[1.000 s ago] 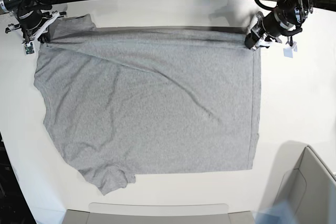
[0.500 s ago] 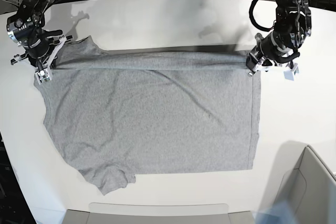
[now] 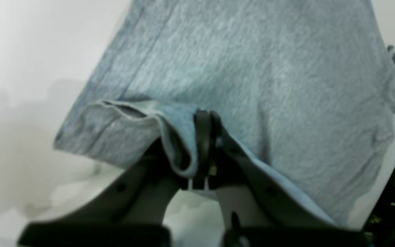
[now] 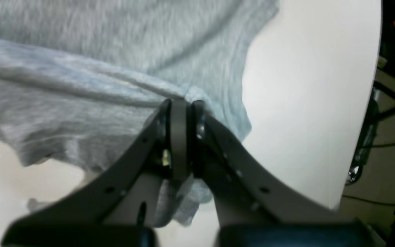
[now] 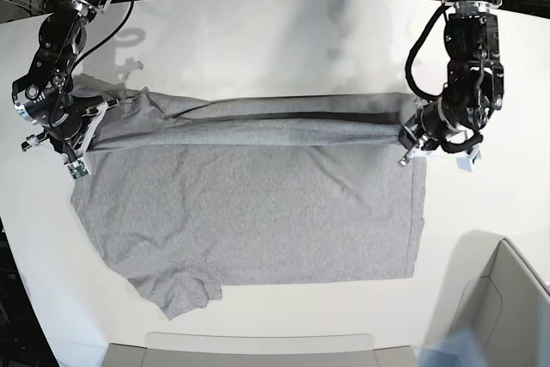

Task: Fold the T-shirt properly
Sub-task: 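Lift the shoulders with both grippers and fold them over toward the hem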

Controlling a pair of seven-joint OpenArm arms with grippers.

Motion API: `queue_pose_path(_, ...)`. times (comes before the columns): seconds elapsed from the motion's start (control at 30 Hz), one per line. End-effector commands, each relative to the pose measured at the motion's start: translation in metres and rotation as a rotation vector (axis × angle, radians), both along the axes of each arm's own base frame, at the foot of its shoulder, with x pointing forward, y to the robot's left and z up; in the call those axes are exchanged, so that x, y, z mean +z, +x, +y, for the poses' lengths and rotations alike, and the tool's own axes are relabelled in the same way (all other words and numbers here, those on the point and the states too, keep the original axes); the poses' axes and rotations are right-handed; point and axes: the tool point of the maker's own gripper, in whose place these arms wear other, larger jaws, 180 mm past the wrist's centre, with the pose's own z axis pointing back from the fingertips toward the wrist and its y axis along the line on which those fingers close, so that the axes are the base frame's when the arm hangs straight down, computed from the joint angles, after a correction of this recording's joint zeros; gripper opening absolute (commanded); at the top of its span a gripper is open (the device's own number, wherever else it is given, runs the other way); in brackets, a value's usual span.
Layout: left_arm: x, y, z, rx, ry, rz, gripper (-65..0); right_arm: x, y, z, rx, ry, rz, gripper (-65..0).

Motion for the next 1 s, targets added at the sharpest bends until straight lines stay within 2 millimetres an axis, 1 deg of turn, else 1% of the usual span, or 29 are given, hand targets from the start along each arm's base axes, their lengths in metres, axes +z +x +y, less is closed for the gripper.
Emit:
queue_pose_path(0.0, 0.013, 0.011, 0.004, 0.0, 0.003, -0.03, -65.0, 0.015, 0.012, -0.005, 0.016, -0.018, -0.044, -65.0)
queue_pose_path(0.07, 0.015, 0.021, 0.008, 0.008, 0.002, -0.037, -65.0, 0.015, 0.023, 0.001, 0.038, 0.008, -0.071, -65.0)
queue_pose_path(0.17, 0.01, 0.033, 0.015, 0.031, -0.005, -0.021, -65.0, 0.001, 0.034, 0.013, 0.084, 0.033, -0.051, -65.0)
queue_pose_path(0.23, 0.01, 0.04, 0.015, 0.031, -0.009, -0.019, -65.0, -0.01, 0.041, 0.017, 0.084, 0.059, -0.04, -65.0)
queue_pose_path(0.3, 0.013, 0.05, 0.013, 0.016, 0.015, -0.024, -65.0, -0.015, 0.049, 0.02, 0.074, 0.09, -0.054, -65.0)
queue_pose_path(0.43, 0.011, 0.064, 0.012, -0.022, 0.119, -0.013, -65.0, -0.012, 0.063, 0.022, 0.063, 0.123, -0.083, -65.0)
queue_pose_path(0.6, 0.009, 0.074, 0.028, 0.009, 0.206, -0.031, -65.0, -0.001, 0.079, 0.019, 0.053, 0.131, -0.111, -65.0)
queue_pose_path(0.7, 0.009, 0.075, 0.032, 0.016, 0.218, -0.037, -65.0, 0.007, 0.088, 0.018, 0.052, 0.134, -0.129, -65.0)
queue_pose_path(0.8, 0.006, 0.075, 0.032, 0.015, 0.22, -0.028, -65.0, 0.006, 0.095, 0.016, 0.041, 0.15, -0.124, -65.0)
queue_pose_path(0.87, -0.001, 0.073, 0.035, 0.024, 0.219, -0.006, -65.0, 0.001, 0.097, 0.015, 0.034, 0.161, -0.109, -65.0)
queue_pose_path(0.97, 0.002, 0.086, 0.04, 0.015, 0.241, -0.037, -65.0, -0.003, 0.101, 0.02, 0.036, 0.19, -0.117, -65.0)
